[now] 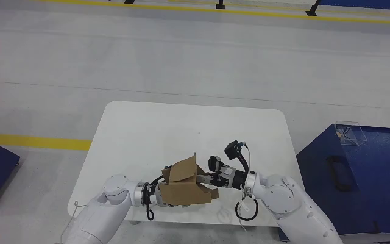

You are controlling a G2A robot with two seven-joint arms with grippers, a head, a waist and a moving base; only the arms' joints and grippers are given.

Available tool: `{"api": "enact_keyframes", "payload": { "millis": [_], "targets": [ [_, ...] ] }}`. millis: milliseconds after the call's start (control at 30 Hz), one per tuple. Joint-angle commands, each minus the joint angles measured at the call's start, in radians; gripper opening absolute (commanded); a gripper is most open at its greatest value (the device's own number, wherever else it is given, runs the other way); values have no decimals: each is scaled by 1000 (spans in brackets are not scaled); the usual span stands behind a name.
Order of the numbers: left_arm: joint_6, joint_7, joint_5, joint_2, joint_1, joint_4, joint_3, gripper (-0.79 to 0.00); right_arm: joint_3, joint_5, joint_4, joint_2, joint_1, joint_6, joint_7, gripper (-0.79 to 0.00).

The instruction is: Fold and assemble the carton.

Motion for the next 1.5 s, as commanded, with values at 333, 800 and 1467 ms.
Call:
{"api": "enact_keyframes", "payload": {
  "millis": [333, 800, 1467],
  "targets": [
    [-7, 2, 14, 1, -1, -5, 2, -785, 46, 43, -6, 3, -9, -15, 24, 0],
    [-110, 203, -10, 0, 51, -32, -46, -785, 231, 88, -88, 36, -163, -98, 43, 0],
    [-168, 227, 33, -13, 51, -36, -18, -785, 107, 5, -8, 5, -60, 19, -5, 0]
  ]
}}
